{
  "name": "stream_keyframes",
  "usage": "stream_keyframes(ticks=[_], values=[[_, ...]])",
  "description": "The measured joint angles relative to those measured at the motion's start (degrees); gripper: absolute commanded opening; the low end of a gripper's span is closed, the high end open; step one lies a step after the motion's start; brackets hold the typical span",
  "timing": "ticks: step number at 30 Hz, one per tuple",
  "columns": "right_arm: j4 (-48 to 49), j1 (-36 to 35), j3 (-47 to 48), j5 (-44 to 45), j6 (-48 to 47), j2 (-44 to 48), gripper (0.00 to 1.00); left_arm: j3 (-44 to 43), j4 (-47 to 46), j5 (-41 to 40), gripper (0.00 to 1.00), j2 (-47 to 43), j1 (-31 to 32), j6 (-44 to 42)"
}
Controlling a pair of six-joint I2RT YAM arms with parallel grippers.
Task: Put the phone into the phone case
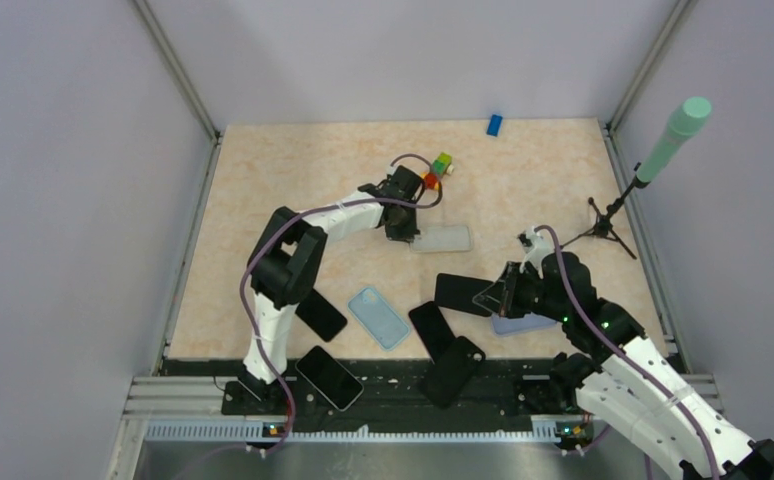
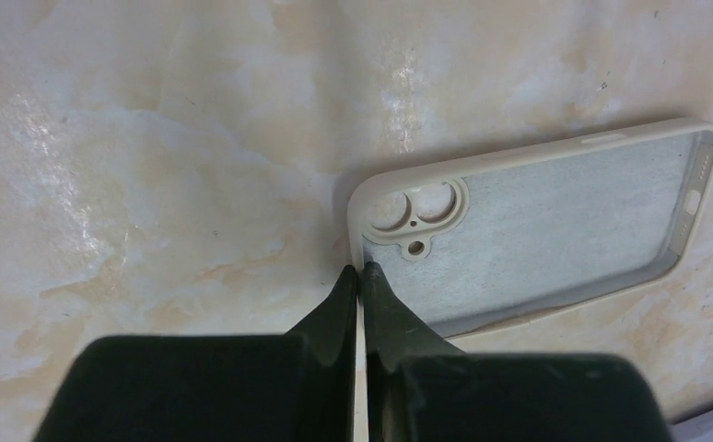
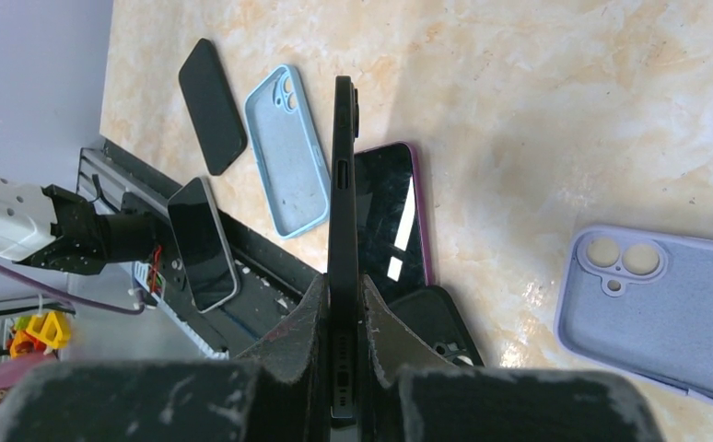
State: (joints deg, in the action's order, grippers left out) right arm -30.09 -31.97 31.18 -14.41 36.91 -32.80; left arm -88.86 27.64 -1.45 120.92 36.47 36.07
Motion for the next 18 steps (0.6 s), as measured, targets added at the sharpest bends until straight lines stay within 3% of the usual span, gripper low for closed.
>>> stream_keyframes(ticks=[5, 18], values=[[0.1, 0.0, 0.0, 0.0, -0.3, 0.0, 0.00, 1.8, -1.0, -1.4, 0.00, -1.2, 0.5, 0.2], [2.6, 0.0, -0.5, -0.4, -0.3, -2.0, 0.00, 22.4, -4.5, 0.9, 0.00, -15.4, 2.5, 5.4]])
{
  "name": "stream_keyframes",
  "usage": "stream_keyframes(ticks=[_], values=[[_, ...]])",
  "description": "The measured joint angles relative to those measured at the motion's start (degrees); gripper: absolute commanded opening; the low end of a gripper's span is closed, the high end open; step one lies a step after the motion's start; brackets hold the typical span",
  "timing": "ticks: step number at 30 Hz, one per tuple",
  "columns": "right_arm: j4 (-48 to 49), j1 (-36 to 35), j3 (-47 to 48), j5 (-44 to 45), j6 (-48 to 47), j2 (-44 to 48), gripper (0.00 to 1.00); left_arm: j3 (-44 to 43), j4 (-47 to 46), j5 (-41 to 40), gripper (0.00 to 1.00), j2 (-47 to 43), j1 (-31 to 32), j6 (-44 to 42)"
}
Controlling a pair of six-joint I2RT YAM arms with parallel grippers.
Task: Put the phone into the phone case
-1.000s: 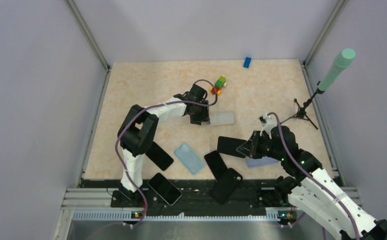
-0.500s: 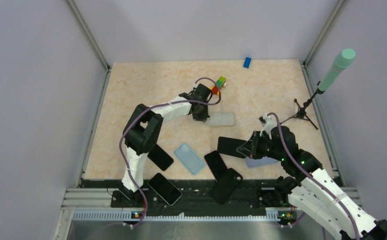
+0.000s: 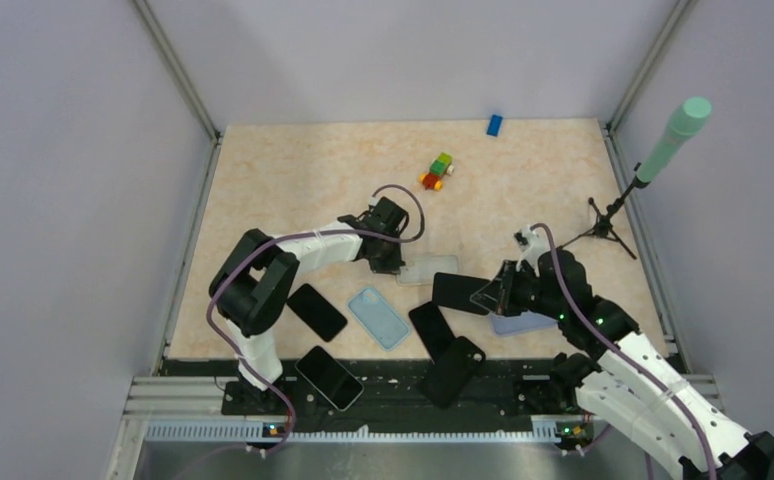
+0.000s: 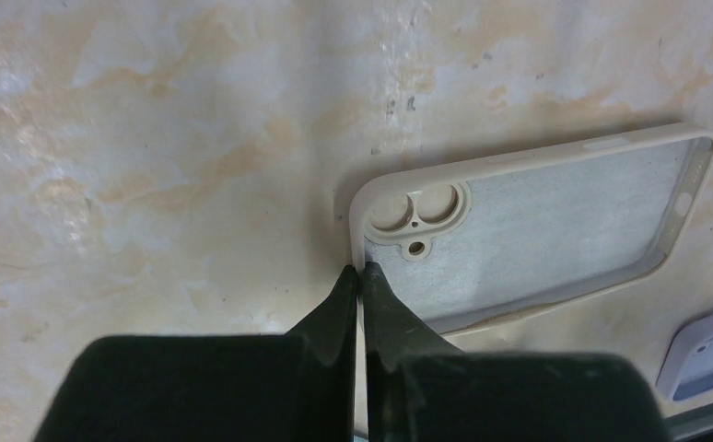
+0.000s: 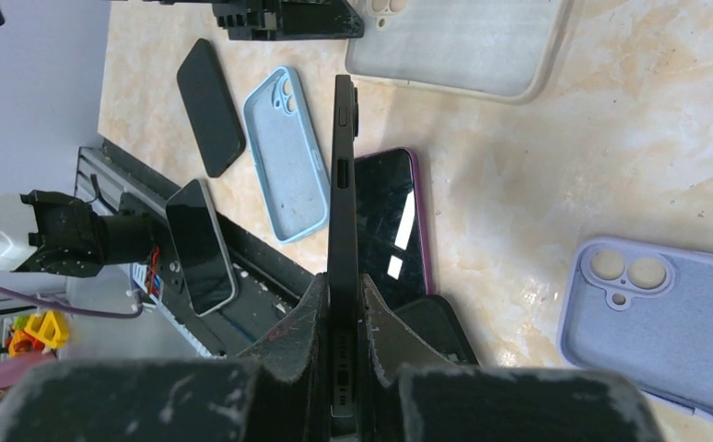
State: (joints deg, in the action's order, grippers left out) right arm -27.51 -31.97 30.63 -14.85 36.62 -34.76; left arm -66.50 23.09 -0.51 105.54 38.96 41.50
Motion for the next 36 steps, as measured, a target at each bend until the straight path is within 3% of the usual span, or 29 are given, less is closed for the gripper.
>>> stream_keyframes(ticks=[4, 7, 10, 20, 28, 36], values=[[0.6, 0.0, -0.3, -0.2, 0.1, -0.6, 0.00, 1.9, -0.9, 0.9, 0.20, -1.3, 0.9, 0.4], [1.6, 0.0, -0.8, -0.6, 0.4, -1.0, 0.00, 3.1, -2.2, 1.8, 0.42, -1.9, 1.4, 0.1], [2.4, 0.0, -1.1, -1.0, 0.5, -1.6, 0.00, 5.2, -4.2, 2.7, 0.51, -4.1, 1.6, 0.1], [7.9, 0.9, -1.0, -6.8, -0.3, -10.9, 0.00, 14.9, -12.3, 4.5, 0.52, -14.5, 1.5, 0.5], [17.4, 10.6, -0.8, -19.8, 1.0, -20.6, 0.00, 22.4, -19.2, 4.5, 0.50, -22.7, 0.5, 1.2], [20.7, 13.9, 4.5, -26.6, 1.9, -29.0, 0.00, 28.9, -26.8, 2.1, 0.50, -30.1, 0.2, 0.8]])
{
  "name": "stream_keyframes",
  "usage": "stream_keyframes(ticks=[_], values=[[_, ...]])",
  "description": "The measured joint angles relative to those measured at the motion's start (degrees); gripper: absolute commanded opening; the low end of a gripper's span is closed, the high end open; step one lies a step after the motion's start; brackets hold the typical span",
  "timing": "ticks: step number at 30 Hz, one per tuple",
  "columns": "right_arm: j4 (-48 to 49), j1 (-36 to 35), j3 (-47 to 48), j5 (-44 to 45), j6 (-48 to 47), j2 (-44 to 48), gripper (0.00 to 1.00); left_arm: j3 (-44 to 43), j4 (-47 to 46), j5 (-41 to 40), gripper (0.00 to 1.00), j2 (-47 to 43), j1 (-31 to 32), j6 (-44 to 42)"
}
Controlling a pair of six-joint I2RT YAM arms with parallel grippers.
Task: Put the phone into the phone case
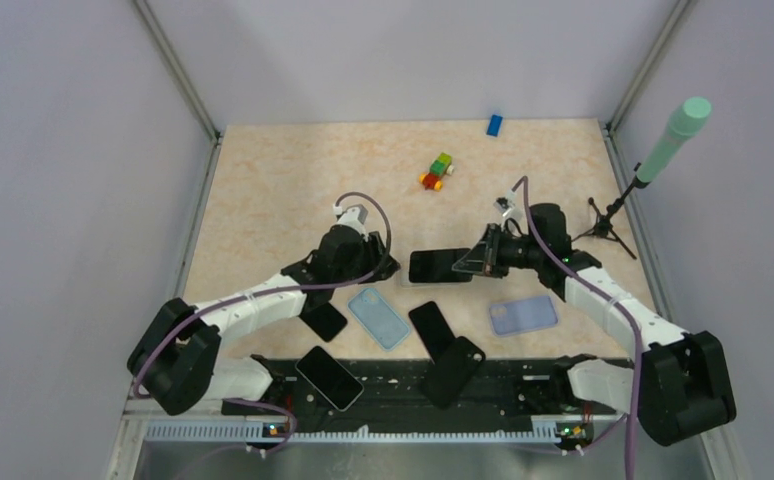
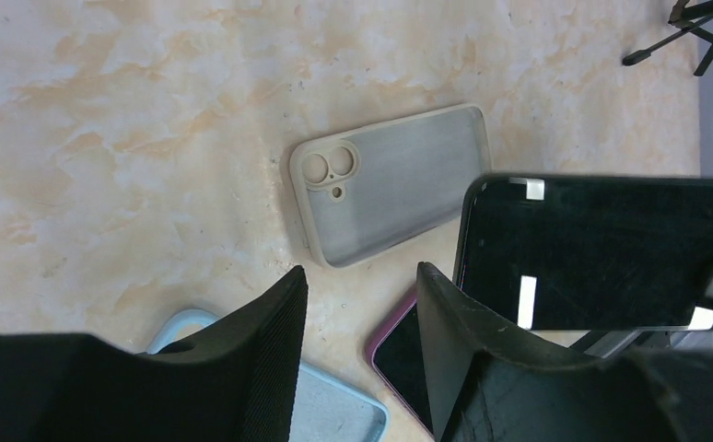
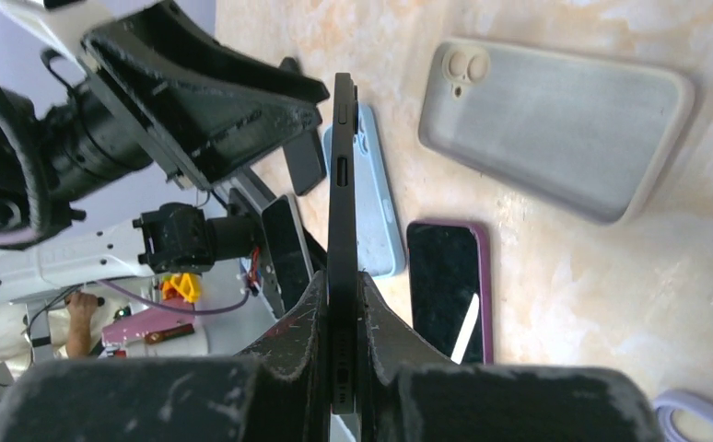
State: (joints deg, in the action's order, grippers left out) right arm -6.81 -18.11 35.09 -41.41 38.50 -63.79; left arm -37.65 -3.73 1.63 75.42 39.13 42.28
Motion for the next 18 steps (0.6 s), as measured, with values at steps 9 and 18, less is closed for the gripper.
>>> stream_keyframes(ticks=[9, 18], values=[[-6.0, 1.0, 10.8, -0.5, -4.8, -11.0, 0.00, 1.8, -3.9, -0.5, 0.48, -0.4, -0.1, -1.3], [-9.4, 1.1, 15.2, -1.5, -7.6, -22.7, 0.00, 1.0, -4.0, 2.9, 0.46, 4.9, -0.2, -2.0]])
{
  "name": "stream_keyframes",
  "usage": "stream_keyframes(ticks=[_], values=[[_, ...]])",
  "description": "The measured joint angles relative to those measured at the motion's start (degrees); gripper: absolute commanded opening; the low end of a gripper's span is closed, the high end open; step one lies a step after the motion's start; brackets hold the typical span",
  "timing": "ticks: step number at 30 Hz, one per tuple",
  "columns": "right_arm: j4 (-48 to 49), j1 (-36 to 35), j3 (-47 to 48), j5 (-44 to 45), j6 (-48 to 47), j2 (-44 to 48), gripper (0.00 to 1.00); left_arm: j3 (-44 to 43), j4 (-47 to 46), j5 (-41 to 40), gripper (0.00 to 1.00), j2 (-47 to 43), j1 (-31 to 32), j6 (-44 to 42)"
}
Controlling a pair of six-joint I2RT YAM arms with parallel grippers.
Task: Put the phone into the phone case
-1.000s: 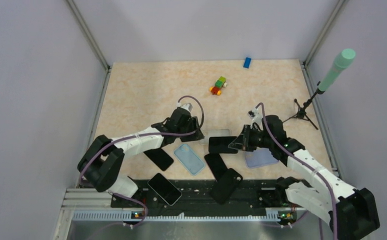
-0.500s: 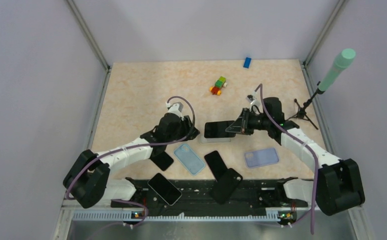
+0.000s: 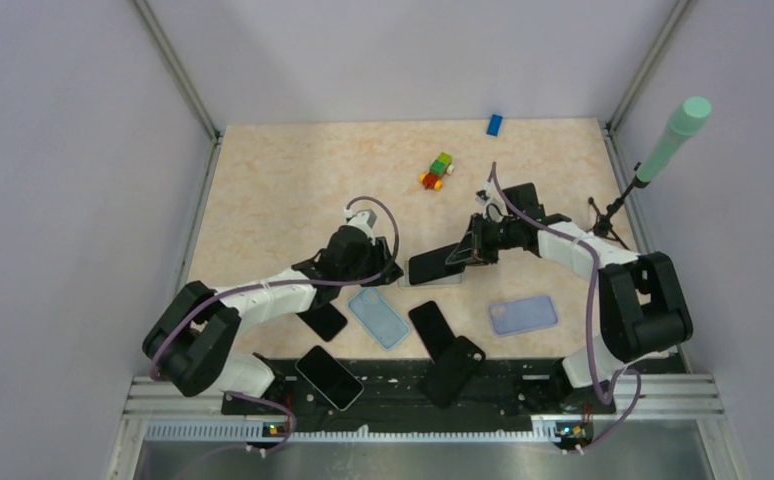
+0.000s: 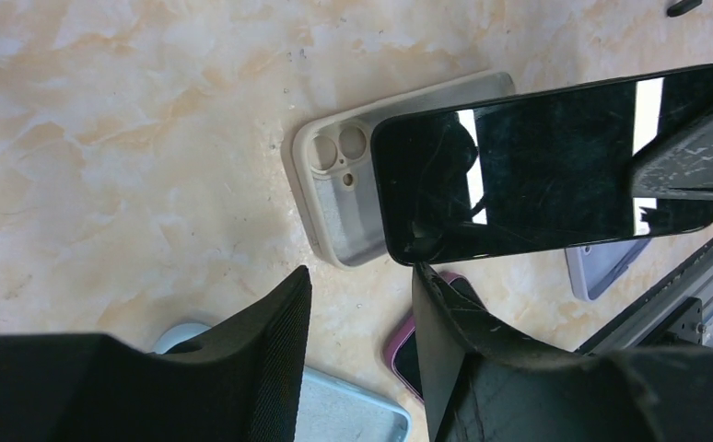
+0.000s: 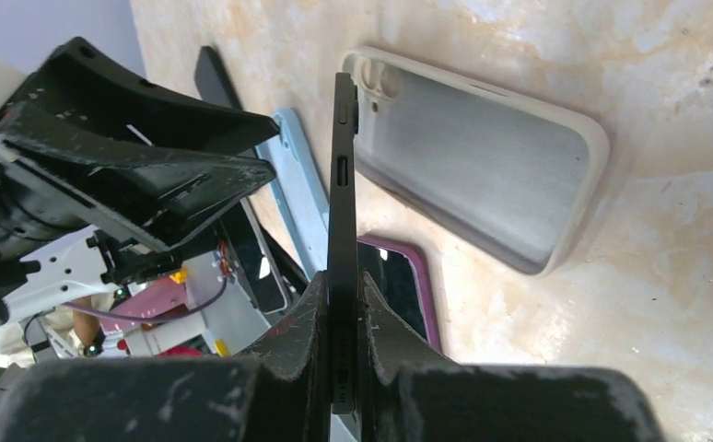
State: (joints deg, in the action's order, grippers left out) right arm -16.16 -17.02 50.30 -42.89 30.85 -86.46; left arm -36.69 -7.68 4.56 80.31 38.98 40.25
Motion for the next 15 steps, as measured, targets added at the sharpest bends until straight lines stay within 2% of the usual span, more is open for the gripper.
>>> stream_keyframes(ticks=[15], values=[[-1.0, 0.3, 3.2, -2.2, -1.9, -8.3, 0.00, -1.1, 0.2, 0.4, 0.45, 5.8, -0.2, -1.1]])
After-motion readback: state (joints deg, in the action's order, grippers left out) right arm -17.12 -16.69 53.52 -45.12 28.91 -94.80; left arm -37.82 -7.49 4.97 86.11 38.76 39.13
